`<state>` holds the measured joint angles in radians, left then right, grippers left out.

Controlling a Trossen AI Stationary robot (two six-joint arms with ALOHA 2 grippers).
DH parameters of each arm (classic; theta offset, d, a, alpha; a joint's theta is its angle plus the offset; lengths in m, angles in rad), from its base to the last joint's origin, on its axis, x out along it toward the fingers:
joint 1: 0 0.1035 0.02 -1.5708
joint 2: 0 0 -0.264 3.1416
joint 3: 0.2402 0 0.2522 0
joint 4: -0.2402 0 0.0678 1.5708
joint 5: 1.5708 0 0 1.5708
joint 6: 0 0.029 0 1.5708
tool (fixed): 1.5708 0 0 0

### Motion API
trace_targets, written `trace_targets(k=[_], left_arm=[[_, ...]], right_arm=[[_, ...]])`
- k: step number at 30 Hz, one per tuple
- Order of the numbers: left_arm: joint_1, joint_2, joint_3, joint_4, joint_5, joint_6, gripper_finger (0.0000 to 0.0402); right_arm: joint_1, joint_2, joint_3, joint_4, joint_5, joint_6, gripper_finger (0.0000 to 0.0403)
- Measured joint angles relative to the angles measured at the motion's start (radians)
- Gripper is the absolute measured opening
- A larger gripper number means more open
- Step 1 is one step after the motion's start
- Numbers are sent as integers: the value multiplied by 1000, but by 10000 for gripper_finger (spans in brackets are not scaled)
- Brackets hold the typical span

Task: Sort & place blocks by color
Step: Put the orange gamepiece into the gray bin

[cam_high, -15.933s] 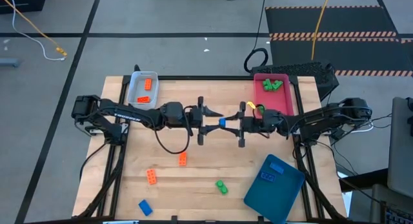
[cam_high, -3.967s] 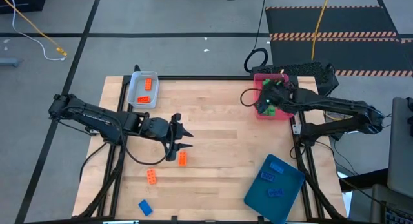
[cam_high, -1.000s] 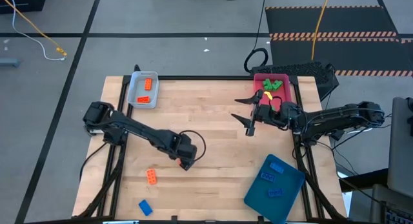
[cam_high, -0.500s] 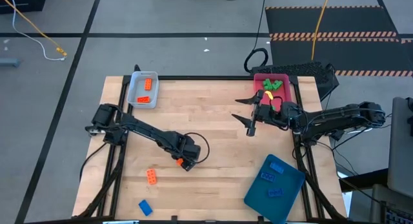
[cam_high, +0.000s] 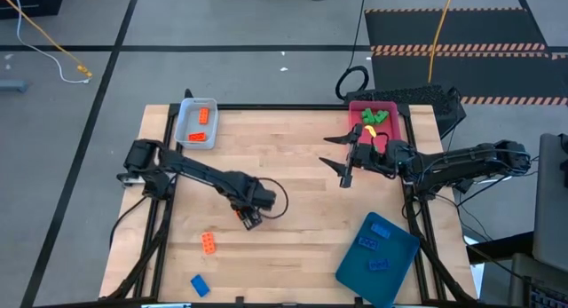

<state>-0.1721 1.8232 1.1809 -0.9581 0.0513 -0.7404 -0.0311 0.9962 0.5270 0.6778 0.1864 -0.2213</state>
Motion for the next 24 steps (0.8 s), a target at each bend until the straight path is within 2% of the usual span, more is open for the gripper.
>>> trace_targets(k=[4, 10, 18, 24], left_arm=[[61, -43, 1, -113, -2, 52, 138], [216, -174, 2, -226, -59, 110, 138], [481, -334, 67, -382, -254, 140, 138], [660, -376, 122, -438, -333, 185, 162]], right_arm=[[0, -1, 0, -2, 0, -2, 264], [0, -3, 0, 1, 0, -10, 264], [0, -4, 0, 6, 0, -29, 264], [0, -4, 0, 1, 0, -30, 264]])
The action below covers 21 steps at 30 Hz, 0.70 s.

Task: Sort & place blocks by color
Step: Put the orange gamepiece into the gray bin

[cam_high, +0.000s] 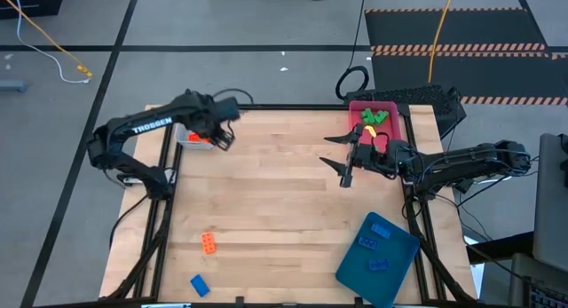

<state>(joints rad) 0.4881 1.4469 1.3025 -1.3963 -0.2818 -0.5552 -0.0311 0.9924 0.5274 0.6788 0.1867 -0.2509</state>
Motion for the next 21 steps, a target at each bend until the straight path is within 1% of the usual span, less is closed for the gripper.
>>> trace_targets(k=[5, 7, 8, 10, 15, 17, 19, 21], left_arm=[[122, 6, -16, -34, -14, 55, 143], [152, 8, -26, -24, -14, 62, 144], [164, 10, -29, -15, -14, 72, 151], [187, 8, -35, -14, -15, 97, 177], [250, 8, -49, -25, -33, 116, 272], [272, 8, -54, -28, -34, 116, 303], [286, 8, -55, -32, -35, 116, 327], [286, 8, -55, -39, -35, 119, 342]], right_arm=[[0, 0, 0, -5, -2, 4, 264], [0, 0, 0, -12, -2, 4, 264], [0, 0, 0, -12, -3, 4, 264], [0, 0, 0, -11, -3, 4, 264], [0, 0, 0, -11, -3, 4, 264], [0, 0, 0, -11, -4, 4, 264], [0, 0, 0, -11, -4, 8, 264], [0, 0, 0, -11, -4, 9, 264]])
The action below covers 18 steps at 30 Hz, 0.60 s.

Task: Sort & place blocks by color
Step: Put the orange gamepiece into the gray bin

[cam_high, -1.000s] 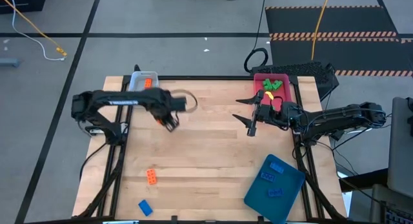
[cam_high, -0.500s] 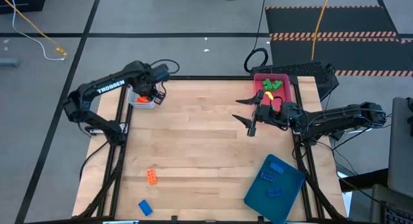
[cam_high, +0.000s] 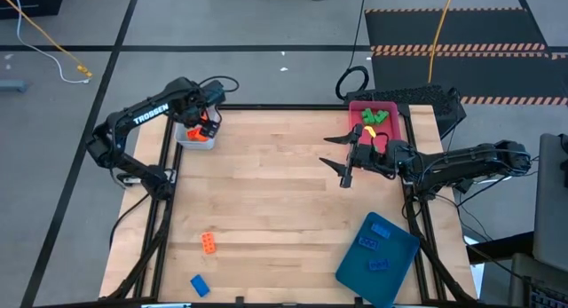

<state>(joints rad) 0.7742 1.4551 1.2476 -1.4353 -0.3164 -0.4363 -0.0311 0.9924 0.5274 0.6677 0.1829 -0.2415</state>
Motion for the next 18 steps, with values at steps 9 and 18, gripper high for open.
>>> trace_targets(k=[9, 18], left_arm=[[-86, 0, 9, -61, 90, -10, 327], [-367, -1, 58, -119, 326, -98, 280]], right_arm=[[0, 0, 0, 0, 0, -6, 264], [0, 0, 0, 0, 0, -8, 264]])
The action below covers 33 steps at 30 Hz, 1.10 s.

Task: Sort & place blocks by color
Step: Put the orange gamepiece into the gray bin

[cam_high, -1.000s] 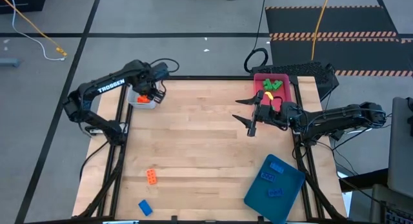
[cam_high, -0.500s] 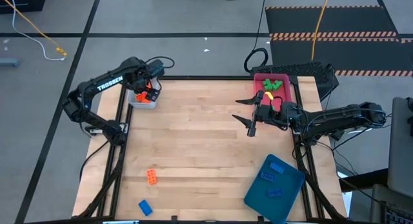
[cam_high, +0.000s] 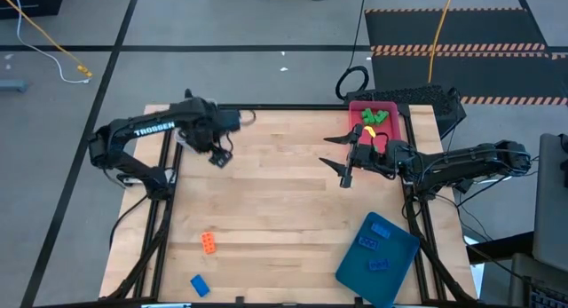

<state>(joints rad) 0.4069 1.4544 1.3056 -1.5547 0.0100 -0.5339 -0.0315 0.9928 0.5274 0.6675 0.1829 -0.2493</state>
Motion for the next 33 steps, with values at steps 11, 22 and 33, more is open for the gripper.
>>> trace_targets(k=[11, 22, 33], left_arm=[[-516, 0, 0, -10, 153, -418, 283], [-881, 0, -16, 207, 163, -1000, 287], [-1034, 0, -266, 513, 157, -1292, 287]], right_arm=[[0, 0, 0, -42, 0, 10, 264], [0, 0, 0, -29, 0, 28, 264], [0, 0, 0, 49, -1, -7, 264]])
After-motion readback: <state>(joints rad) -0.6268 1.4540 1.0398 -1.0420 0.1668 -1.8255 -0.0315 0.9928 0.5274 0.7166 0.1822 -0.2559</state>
